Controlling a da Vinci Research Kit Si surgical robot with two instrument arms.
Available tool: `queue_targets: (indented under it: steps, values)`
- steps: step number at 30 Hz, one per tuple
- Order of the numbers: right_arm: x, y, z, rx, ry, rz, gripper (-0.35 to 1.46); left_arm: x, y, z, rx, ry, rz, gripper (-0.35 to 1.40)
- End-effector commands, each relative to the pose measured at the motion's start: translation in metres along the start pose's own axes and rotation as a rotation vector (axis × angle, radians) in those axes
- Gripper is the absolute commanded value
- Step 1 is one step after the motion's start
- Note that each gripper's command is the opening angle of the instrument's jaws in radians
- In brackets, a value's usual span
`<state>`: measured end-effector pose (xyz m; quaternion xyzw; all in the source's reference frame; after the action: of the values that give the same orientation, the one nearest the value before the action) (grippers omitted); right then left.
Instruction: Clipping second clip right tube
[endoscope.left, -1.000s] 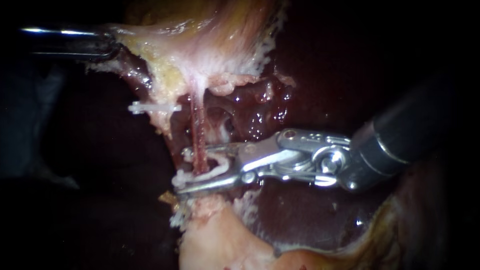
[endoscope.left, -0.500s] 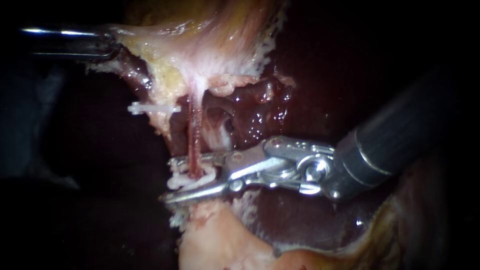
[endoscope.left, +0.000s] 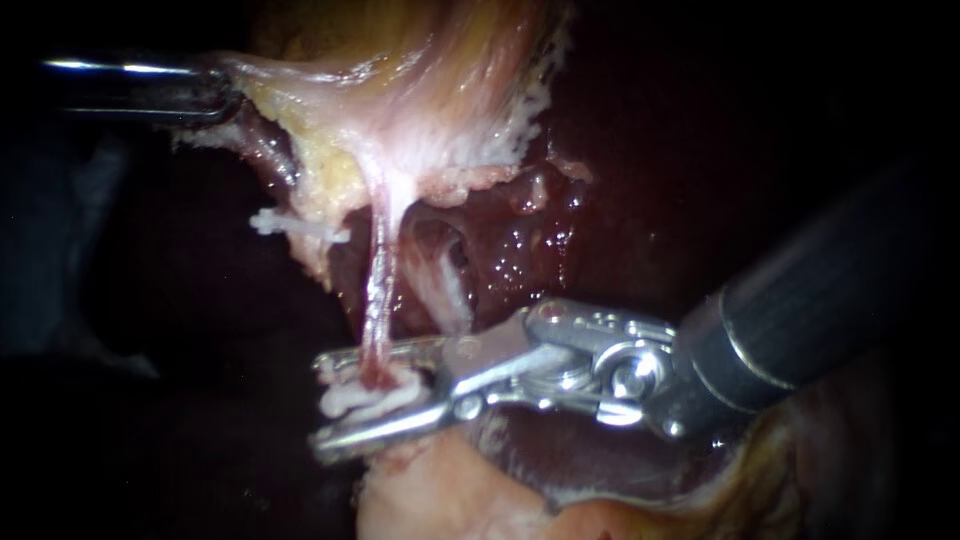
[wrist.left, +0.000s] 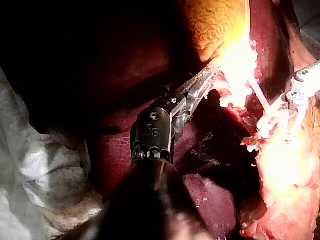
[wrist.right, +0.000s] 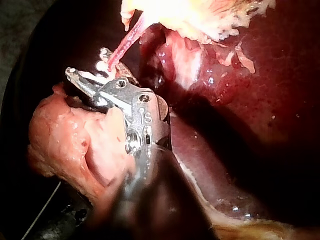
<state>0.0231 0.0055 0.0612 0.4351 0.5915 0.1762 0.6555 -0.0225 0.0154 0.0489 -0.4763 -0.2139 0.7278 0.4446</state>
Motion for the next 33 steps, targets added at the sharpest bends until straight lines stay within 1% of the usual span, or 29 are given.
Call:
queue_targets:
  steps: [1, 11, 19, 23, 28, 31, 32, 33]
  values:
    - [-0.0001, 0.0000, -0.0001, 0.000, 0.000, 0.000, 0.45, 0.0000, 0.0000, 0.0000, 0.000, 0.000, 0.000, -0.35]
    - [0.0000, 0.0004, -0.0005, -0.001, 0.000, 0.001, 0.33, 0.0000, 0.0000, 0.0000, 0.000, 0.000, 0.000, -0.35]
    - [-0.0001, 0.0007, -0.0008, -0.015, 0.006, 0.001, 0.21, 0.0000, 0.0000, 0.0001, 0.000, 0.000, 0.000, -0.35]
    - [-0.0001, 0.0007, -0.0011, -0.020, 0.008, 0.001, 0.07, 0.0000, 0.0000, 0.0001, 0.000, 0.000, 0.000, -0.35]
    - [0.0001, 0.0008, -0.0013, -0.035, 0.015, 0.002, -0.06, 0.0000, 0.0000, 0.0001, 0.000, 0.000, 0.000, -0.35]
    - [0.0002, 0.0009, -0.0016, -0.039, 0.013, 0.003, -0.21, 0.0000, 0.0001, 0.0001, 0.001, 0.000, 0.000, -0.35]
    - [0.0002, 0.0009, -0.0018, -0.039, 0.013, 0.003, -0.32, 0.0000, 0.0000, 0.0000, 0.001, 0.000, 0.000, -0.35]
    - [0.0001, 0.0009, -0.0019, -0.039, 0.014, 0.009, -0.35, 0.0000, 0.0001, 0.0000, 0.001, 0.000, 0.000, -0.35]
